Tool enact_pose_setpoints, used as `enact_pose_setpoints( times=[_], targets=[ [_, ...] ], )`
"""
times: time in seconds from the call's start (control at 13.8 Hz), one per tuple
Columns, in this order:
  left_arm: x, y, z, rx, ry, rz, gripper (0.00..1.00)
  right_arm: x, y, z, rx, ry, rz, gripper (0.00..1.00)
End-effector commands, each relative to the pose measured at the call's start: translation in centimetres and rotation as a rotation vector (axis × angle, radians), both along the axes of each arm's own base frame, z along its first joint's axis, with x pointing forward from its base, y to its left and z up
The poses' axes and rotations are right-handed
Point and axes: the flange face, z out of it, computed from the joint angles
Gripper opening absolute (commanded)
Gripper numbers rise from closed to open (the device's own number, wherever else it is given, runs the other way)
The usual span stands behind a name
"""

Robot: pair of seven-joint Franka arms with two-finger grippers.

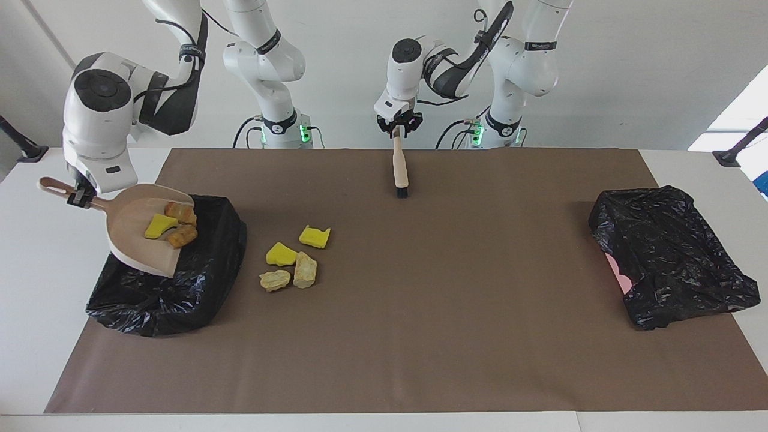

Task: Sweep and dump trash in bin
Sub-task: 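Tip the dustpan over the black bag with the right gripper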

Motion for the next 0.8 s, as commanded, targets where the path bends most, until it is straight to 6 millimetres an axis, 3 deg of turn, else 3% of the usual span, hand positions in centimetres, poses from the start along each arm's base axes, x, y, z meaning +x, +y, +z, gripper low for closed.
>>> enact_pose_setpoints(
  times=[0.0, 0.22, 0.36, 0.51, 0.58, 0.73],
  targets=[
    [6.7, -0.9, 1.7, 0.039, -0.083, -0.047, 1.00, -0.6, 0.6, 2.2, -0.066, 0.029, 0.045, 0.00],
    [15.1, -0.2, 5.6, 0.033, -0.164, -0.039, 1.00, -0.5, 0.7, 4.2, -0.075, -0.003, 0.046, 0.00],
    [19.9, 2.6, 8.9, 0.001, -0.220, -0.053, 1.00, -0.5, 0.6, 5.9, -0.079, -0.031, 0.038, 0.00],
    [24.4, 8.0, 13.3, -0.003, -0.245, -0.068, 1.00, -1.8, 1.7, 9.8, -0.068, -0.086, -0.004, 0.00],
    [25.8, 10.2, 15.2, 0.008, -0.236, -0.090, 1.00, -2.1, 3.2, 11.1, -0.044, -0.101, -0.027, 0.00],
    [29.3, 16.6, 19.5, 0.016, -0.244, -0.105, 1.00, -2.7, 5.7, 12.8, 0.031, -0.155, -0.143, 0.00]
  ],
)
